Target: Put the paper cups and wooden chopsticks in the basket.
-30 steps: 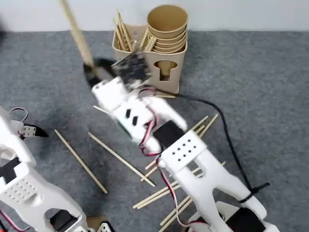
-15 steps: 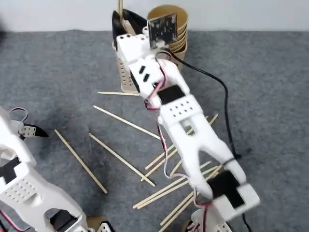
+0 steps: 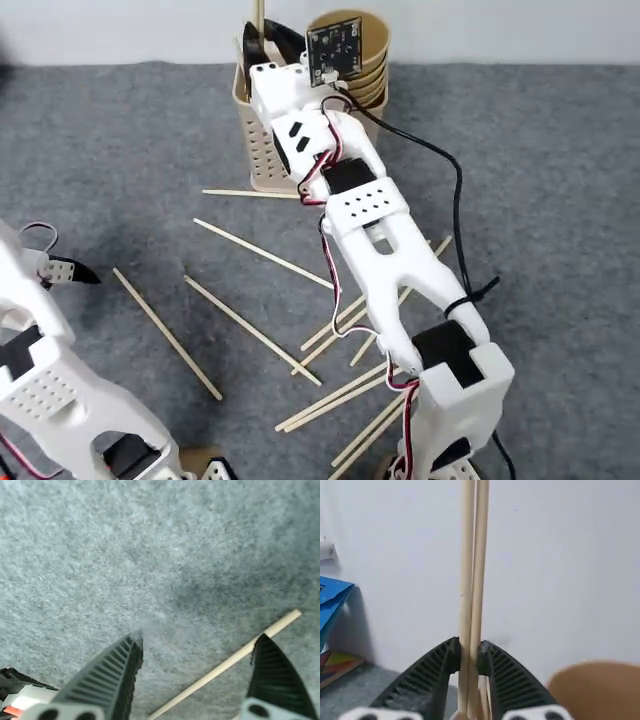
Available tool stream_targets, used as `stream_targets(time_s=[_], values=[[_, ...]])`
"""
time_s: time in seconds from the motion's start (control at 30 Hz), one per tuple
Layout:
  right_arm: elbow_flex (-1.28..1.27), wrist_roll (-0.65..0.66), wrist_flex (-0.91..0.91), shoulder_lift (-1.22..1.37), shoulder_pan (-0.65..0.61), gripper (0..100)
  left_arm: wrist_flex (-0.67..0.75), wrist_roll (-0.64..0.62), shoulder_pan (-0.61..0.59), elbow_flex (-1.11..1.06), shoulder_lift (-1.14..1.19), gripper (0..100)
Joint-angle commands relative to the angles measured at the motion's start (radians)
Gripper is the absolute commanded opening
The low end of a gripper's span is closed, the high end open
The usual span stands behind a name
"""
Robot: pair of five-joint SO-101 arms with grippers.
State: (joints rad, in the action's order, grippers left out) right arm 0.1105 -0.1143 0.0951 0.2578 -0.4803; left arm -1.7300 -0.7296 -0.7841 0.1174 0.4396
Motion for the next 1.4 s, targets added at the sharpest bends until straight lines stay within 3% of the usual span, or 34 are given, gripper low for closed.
stream_targets(time_s=[0.0,0.27,0.43,1.37], values=[[0.063,0.015,0.024,-0.016,0.01,0.8,-0.023,0.006,0.0,-0.002,-0.061,33],[0.063,0.021,0.024,-0.013,0.012,0.9,-0.023,0.006,-0.002,-0.002,-0.061,33],[0.066,0.021,0.025,0.021,0.025,6.5,-0.023,0.006,-0.003,-0.002,-0.061,33],[0.064,0.021,0.102,0.028,0.021,8.3,-0.023,0.006,-0.003,-0.002,-0.061,33]])
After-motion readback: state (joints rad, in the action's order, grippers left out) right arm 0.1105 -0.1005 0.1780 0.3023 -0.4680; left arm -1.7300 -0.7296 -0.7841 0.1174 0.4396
